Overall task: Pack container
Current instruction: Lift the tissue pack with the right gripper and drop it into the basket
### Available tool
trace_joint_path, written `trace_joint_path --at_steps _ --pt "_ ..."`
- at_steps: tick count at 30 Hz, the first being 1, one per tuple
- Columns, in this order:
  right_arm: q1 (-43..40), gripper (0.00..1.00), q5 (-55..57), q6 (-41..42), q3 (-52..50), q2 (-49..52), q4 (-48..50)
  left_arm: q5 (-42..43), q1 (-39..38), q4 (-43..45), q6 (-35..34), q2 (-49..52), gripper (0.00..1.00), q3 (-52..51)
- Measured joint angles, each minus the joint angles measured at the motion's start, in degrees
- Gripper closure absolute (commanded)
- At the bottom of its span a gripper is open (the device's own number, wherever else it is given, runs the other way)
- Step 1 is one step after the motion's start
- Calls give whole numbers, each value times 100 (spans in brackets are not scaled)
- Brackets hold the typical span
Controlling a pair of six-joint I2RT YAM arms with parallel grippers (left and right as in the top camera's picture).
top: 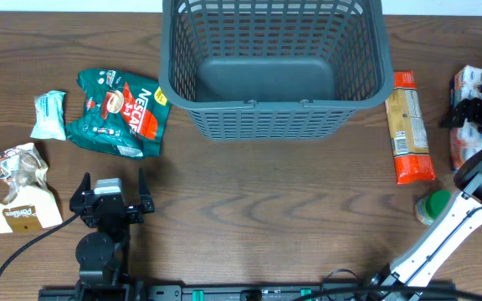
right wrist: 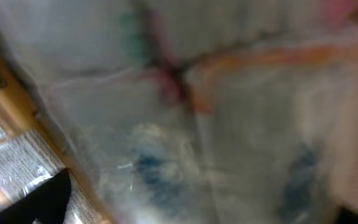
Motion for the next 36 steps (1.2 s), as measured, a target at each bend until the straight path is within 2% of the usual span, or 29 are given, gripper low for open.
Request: trace_joint_path --at_steps 1,17,22,27,32,36 --pt "26 99 -2 -9 0 11 -15 0 0 -2 0 0 1 0" --pt "168 99 -262 -83 -4 -186 9 0 0 -2 0 0 1 0" --pt "476 99 -264 -81 -63 -1287 310 0 0 0 0 0 1 0" --pt "1023 99 -306 -85 -48 -3228 787 0 0 -2 0 0 1 0" --pt "2116 99 -348 -153 92 -4918 1176 0 0 -2 0 0 1 0" --pt "3154 99 -422 -413 166 -5547 1156 0 0 -2 0 0 1 0"
